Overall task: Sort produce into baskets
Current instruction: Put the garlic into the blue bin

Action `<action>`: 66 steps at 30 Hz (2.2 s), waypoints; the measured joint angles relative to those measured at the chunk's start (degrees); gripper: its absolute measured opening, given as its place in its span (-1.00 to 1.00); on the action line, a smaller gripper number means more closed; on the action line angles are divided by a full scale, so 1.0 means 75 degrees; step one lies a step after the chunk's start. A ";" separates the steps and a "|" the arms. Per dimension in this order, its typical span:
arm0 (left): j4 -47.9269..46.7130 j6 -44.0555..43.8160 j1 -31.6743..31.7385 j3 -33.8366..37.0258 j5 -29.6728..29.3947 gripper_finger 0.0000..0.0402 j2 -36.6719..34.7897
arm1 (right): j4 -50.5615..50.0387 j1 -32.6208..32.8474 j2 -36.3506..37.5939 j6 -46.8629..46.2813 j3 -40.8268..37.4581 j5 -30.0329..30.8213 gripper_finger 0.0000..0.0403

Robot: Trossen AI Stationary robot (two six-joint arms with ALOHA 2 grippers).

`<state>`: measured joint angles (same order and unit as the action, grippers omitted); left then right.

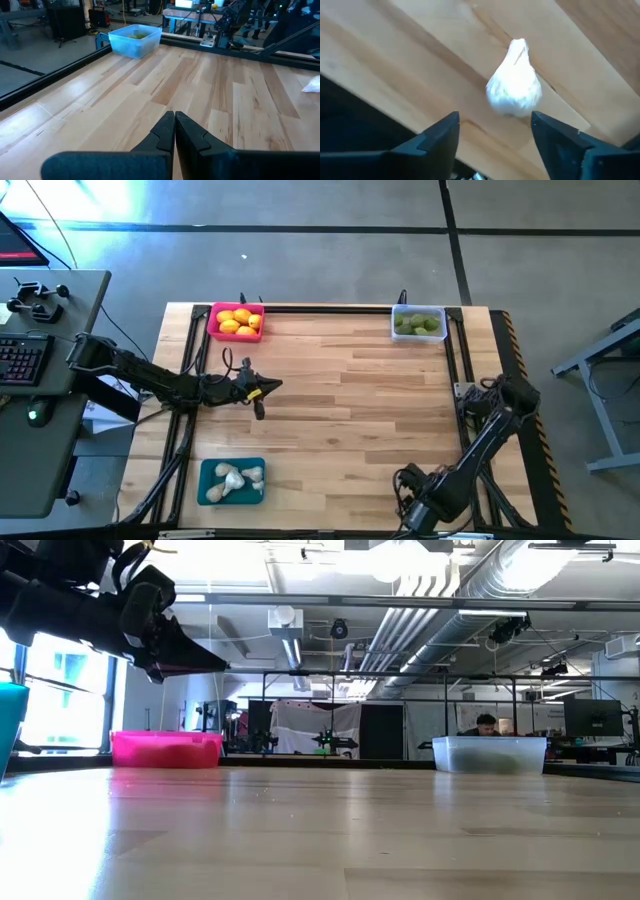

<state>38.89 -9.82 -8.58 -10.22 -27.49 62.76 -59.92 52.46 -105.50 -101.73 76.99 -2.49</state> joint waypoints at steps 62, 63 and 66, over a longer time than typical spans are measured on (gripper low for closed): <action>0.0175 0.0201 0.0443 0.0157 0.0026 -1.00 -0.1014 | 1.0288 -0.4415 -0.2663 1.1569 0.1741 0.1550 -0.78; 0.0172 0.0198 0.0446 0.0157 0.0026 -1.00 -0.1014 | 1.0148 -0.4429 -0.2834 1.1630 0.1986 0.1527 -0.78; 0.0181 0.0201 0.0446 0.0157 0.0029 -1.00 -0.1014 | 0.9820 -0.4452 -0.3307 1.1690 0.2689 0.1389 -0.78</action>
<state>40.25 -8.32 -5.23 -9.04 -27.27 55.16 13.73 19.07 -130.30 -14.06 97.16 7.93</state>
